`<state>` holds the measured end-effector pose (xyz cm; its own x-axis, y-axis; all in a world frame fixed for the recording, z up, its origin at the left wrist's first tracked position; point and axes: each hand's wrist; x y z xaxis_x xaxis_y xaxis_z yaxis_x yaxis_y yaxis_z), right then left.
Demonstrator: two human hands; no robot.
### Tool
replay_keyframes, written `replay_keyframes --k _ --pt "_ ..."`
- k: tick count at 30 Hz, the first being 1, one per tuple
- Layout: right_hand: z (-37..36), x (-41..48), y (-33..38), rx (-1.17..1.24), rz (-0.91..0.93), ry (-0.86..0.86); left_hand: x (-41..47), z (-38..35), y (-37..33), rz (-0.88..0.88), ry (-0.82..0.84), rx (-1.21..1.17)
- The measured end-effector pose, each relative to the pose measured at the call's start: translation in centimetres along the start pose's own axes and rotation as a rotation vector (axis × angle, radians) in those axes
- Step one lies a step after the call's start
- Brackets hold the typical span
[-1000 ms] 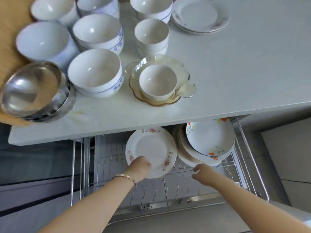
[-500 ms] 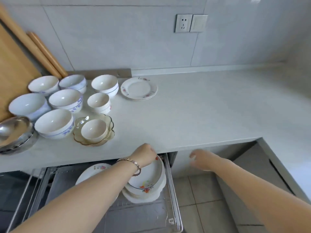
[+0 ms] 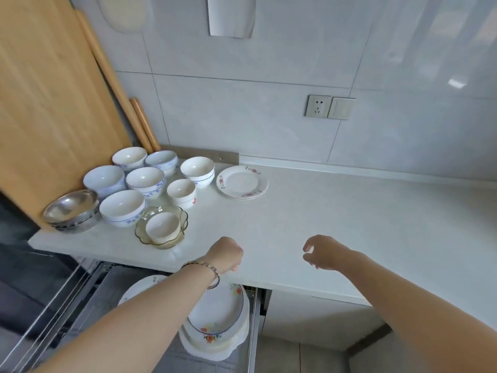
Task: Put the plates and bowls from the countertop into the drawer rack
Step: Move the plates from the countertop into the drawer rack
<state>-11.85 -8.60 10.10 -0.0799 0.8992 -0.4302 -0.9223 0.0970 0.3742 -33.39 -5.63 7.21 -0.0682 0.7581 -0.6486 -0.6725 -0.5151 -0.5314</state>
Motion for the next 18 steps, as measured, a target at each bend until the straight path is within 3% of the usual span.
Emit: replay_keyframes --k 11,18 --pt "4.9 11.8 2.4 -0.020 0.082 0.012 8.3 4.6 -3.9 0.017 -0.104 -0.096" --pt "5.3 25.8 -0.3 0.027 0.102 -0.006 18.2 4.8 -7.8 0.070 -0.152 -0.269"
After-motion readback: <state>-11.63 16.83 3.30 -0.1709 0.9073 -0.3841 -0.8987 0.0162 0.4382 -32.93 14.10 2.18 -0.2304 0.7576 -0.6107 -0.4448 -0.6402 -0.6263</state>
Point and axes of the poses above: each hand's wrist, its own x-axis towards the middle knuckle, its own z-axis out of the back of the hand, y = z × x, and after that the axes turned 12 degrees about z, right-handed
